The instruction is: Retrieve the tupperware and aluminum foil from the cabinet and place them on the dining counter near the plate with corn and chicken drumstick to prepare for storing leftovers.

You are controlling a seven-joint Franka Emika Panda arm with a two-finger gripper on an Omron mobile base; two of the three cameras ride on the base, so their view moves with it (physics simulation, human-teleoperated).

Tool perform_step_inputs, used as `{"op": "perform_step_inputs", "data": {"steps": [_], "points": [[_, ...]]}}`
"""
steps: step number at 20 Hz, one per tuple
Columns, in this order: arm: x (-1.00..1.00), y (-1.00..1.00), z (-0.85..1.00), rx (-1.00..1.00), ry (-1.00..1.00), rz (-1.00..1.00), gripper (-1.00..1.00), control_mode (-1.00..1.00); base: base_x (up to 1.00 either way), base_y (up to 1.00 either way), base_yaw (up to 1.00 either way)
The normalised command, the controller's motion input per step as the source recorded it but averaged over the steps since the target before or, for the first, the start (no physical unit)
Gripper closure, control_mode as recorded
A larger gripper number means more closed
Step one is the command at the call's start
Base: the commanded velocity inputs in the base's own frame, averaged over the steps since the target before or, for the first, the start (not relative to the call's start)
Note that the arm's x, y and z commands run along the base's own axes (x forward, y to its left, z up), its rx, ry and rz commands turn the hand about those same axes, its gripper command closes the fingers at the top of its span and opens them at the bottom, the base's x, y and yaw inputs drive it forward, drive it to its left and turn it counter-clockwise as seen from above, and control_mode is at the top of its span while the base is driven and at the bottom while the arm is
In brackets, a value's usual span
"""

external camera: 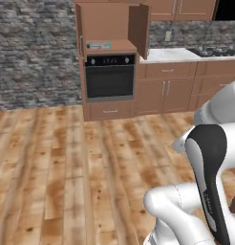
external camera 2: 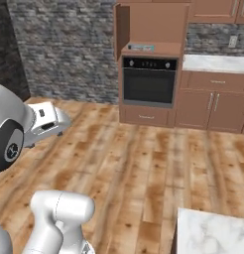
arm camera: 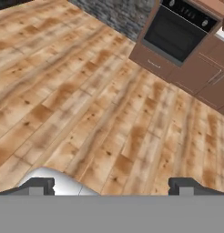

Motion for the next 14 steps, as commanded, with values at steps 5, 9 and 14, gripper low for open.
{"op": "perform_step_inputs", "data": {"steps": [5,9,14], "points": [[0.0,0.0,0.0,0.0,0.0,0.0,-1.0,1.0,1.0,-0.2,-0.05],[0.0,0.0,0.0,0.0,0.0,0.0,-1.0,1.0,1.0,-0.28,-0.04],[0.0,0.0,0.0,0.0,0.0,0.0,-1.0,1.0,1.0,-0.31,-0.04]]}}
